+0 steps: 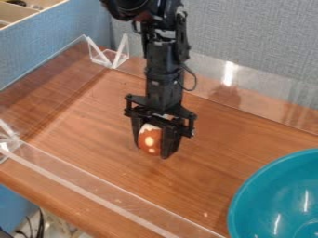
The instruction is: Put the mushroom in the blue bowl
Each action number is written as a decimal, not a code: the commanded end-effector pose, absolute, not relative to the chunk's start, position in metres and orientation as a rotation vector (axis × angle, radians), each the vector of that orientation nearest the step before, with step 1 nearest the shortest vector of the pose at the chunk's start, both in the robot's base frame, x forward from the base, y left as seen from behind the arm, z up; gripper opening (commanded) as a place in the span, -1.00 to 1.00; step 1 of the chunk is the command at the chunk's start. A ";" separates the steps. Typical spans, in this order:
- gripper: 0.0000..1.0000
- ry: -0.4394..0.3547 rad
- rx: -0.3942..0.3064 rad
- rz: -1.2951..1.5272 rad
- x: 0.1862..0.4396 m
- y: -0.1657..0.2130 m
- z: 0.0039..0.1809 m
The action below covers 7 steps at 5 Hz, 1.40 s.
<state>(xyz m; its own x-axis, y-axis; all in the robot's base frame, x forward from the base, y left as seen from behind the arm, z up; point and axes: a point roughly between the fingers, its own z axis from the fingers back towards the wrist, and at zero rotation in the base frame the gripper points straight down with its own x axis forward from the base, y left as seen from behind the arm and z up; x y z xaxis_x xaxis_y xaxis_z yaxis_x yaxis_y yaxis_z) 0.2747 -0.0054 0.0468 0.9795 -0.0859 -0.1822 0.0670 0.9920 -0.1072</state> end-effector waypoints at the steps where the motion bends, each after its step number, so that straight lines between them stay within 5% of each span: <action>1: -1.00 0.112 -0.098 -0.070 0.279 -0.002 0.069; 6: -1.00 0.122 -0.099 -0.074 0.276 -0.001 0.072; 7: -1.00 0.098 -0.096 -0.082 0.279 -0.002 0.089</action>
